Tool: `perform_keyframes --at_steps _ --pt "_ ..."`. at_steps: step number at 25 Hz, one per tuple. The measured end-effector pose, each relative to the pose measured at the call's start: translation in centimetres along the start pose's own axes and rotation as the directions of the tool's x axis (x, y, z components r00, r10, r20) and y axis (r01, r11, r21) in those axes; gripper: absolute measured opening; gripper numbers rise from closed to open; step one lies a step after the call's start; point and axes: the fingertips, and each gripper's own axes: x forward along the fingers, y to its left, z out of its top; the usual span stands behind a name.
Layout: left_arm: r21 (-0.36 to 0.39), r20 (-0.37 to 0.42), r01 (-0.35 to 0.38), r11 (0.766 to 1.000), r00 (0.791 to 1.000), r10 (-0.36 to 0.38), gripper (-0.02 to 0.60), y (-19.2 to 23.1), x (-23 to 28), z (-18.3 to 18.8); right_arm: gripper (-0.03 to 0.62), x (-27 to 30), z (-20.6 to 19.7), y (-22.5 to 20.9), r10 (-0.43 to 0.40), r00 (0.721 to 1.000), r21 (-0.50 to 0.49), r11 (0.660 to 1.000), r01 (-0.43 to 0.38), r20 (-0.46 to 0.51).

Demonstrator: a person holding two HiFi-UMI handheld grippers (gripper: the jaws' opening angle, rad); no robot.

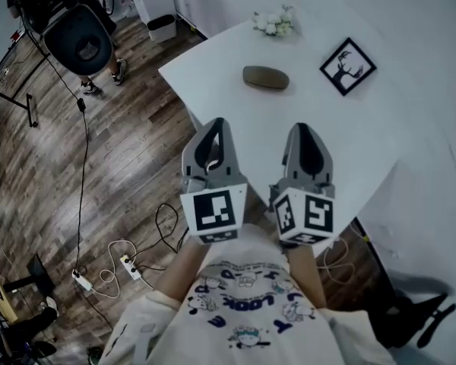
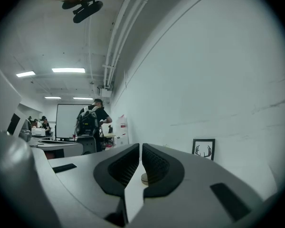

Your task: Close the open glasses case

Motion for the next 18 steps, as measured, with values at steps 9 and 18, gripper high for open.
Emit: perform_keyframes --at_steps 9,18 --pt "0.009 -0.103 0.117 0.993 0.988 -0.116 -0.003 2.9 12.7 -1.8 0.009 11.2 -2.1 -2.4 -0.127 0.988 0.051 0.99 0.132 -0.09" --pt "0.039 -0.245 0.242 0.969 0.943 -0.226 -0.003 4.3 25.6 -5.6 0.101 21.8 -5.3 -6.2 -0.223 0.951 0.047 0.97 0.238 -0.213"
